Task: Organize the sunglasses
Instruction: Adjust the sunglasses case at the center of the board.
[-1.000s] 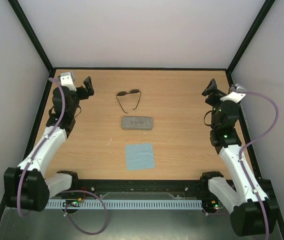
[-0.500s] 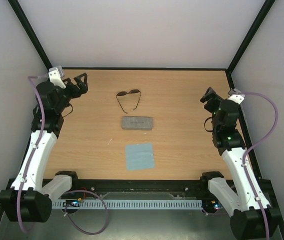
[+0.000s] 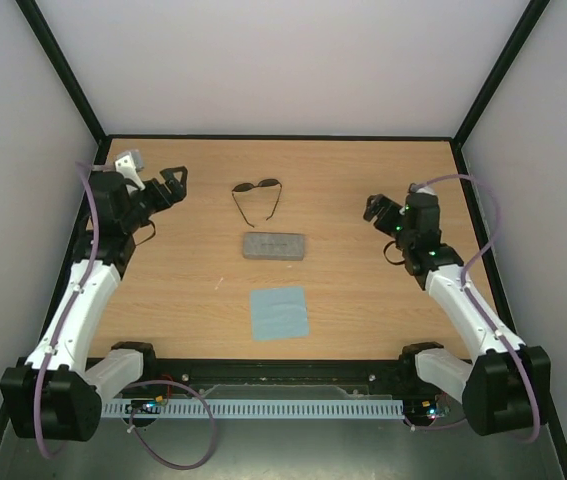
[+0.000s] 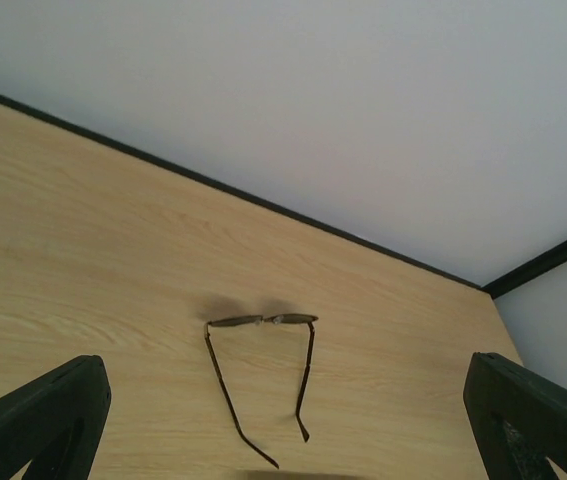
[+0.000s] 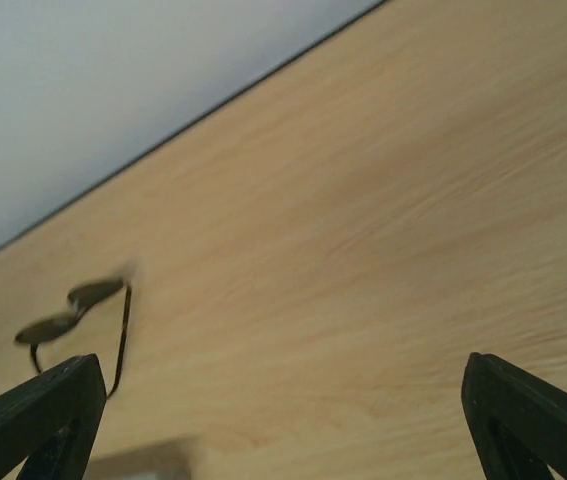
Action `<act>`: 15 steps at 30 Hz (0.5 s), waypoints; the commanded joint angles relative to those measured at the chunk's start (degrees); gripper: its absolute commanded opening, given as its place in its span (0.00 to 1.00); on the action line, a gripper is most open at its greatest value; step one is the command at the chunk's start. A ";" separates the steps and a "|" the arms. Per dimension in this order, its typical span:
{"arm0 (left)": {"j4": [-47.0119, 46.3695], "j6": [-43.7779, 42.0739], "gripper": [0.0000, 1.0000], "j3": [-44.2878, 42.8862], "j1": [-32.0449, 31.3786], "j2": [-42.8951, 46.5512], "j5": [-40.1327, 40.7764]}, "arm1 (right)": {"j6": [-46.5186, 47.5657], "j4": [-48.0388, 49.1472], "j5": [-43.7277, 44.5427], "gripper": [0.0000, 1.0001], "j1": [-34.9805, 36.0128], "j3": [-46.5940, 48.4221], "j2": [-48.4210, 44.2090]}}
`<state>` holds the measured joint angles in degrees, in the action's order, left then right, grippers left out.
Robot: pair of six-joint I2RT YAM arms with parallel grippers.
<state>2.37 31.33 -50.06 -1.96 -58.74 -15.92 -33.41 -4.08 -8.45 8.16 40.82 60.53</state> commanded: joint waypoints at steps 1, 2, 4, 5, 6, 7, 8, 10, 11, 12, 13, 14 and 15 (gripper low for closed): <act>3.61 2.09 0.99 0.42 0.18 -2.23 -3.10 | -1.28 0.12 -2.53 0.98 5.51 -0.97 1.57; 3.32 2.38 0.99 1.14 0.69 -2.04 -4.57 | -1.35 -0.34 -1.48 0.99 7.06 -0.81 1.90; 2.08 2.65 1.00 2.52 1.07 -1.29 -7.07 | -1.47 -1.29 0.46 0.99 9.97 -0.47 2.69; 2.12 2.53 1.00 2.75 1.09 -1.13 -7.38 | -1.55 -1.78 1.24 0.99 11.26 -0.15 3.15; 3.08 2.40 1.00 2.42 1.09 -1.21 -7.33 | -1.68 -2.34 1.99 0.99 12.74 0.14 3.72; 4.34 2.19 1.00 2.09 1.08 -1.47 -7.33 | -1.85 -2.87 2.55 0.99 13.74 0.40 4.27; 5.26 1.98 1.00 1.94 1.01 -1.77 -7.61 | -1.94 -3.41 3.35 0.99 14.93 0.79 4.92; 7.34 1.63 1.00 1.73 0.47 -2.15 -6.00 | -1.99 -5.51 6.35 0.99 17.39 2.30 7.00; 8.36 1.45 0.99 1.87 0.12 -2.10 -4.73 | -2.01 -6.65 8.08 0.99 18.56 3.05 8.10; 9.31 1.37 1.00 2.14 -0.15 -1.97 -3.52 | -2.01 -7.59 9.42 0.99 19.47 3.81 9.39; 10.17 1.33 1.00 2.47 -0.23 -1.74 -2.57 | -1.98 -8.21 10.14 0.99 20.16 4.62 10.64; 10.61 1.28 1.00 2.93 -0.32 -1.42 -2.18 | -1.76 -8.62 10.74 0.99 20.79 5.40 11.98; 10.78 1.53 0.99 3.59 -0.56 -0.85 -1.74 | -1.56 -9.20 11.51 0.99 21.43 6.42 13.38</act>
<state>9.21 32.86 -47.90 -1.89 -60.58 -19.92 -35.00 -8.62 -2.81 27.29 42.98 70.08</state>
